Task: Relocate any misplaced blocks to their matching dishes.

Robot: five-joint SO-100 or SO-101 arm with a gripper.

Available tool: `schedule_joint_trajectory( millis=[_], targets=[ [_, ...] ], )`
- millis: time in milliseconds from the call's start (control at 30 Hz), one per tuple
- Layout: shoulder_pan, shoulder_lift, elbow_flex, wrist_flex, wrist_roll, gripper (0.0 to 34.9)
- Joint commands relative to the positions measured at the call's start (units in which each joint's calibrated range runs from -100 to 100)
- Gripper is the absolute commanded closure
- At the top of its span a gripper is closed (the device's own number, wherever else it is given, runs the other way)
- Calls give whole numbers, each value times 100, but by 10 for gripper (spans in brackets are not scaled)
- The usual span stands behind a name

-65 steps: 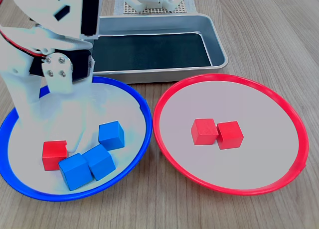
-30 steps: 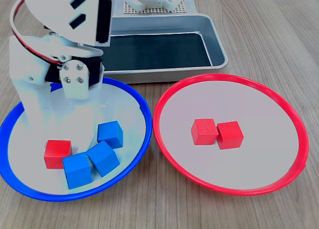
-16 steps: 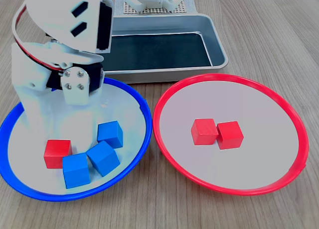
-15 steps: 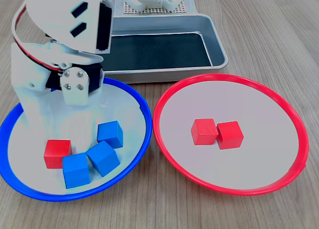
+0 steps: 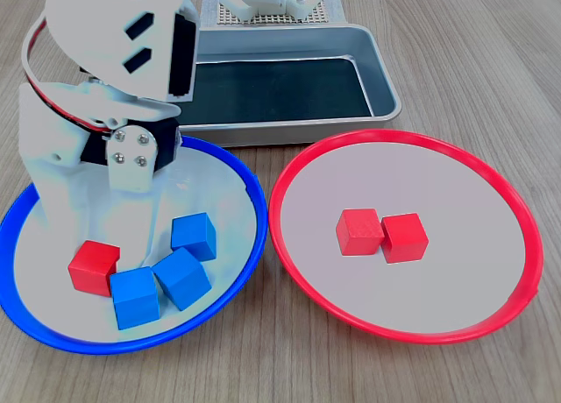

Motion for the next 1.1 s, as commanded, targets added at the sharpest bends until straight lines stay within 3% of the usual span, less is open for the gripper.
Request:
schedule_joint_trajectory(
  millis=[0, 500, 1067],
  targets=[
    [-56, -335, -153, -39, -93, 346],
    [-1053, -1854, -116, 1430, -879, 346],
    [-2277, -719, -863, 1298, -1480, 346]
  ],
)
